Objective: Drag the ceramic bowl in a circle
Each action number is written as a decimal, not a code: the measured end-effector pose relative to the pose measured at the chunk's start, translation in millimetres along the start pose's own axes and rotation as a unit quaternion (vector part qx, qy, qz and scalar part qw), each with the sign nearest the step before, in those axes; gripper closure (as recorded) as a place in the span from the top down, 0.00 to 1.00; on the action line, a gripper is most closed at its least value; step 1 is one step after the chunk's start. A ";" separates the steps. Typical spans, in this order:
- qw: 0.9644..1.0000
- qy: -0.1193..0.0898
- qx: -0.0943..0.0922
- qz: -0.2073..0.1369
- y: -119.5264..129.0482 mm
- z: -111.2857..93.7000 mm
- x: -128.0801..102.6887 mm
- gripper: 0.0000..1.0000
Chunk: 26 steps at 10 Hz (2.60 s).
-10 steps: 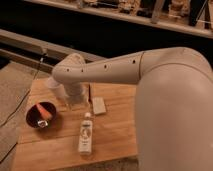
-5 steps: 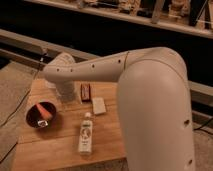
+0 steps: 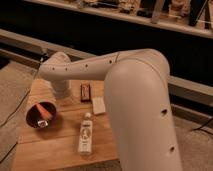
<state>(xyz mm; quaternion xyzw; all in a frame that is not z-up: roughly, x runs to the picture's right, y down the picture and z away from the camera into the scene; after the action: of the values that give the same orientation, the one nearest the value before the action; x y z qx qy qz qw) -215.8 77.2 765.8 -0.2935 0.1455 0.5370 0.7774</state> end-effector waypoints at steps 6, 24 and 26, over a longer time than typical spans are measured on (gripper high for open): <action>0.999 0.011 -0.048 0.008 20.4 12.2 -8.6 0.65; 0.998 0.043 -0.003 -0.047 29.2 47.5 -12.3 0.00; 0.996 0.058 0.025 -0.060 12.3 47.6 -1.3 0.00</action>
<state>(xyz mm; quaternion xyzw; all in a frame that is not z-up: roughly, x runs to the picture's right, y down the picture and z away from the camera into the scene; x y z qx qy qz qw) -231.8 108.4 800.2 -0.3126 0.1861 0.4680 0.8054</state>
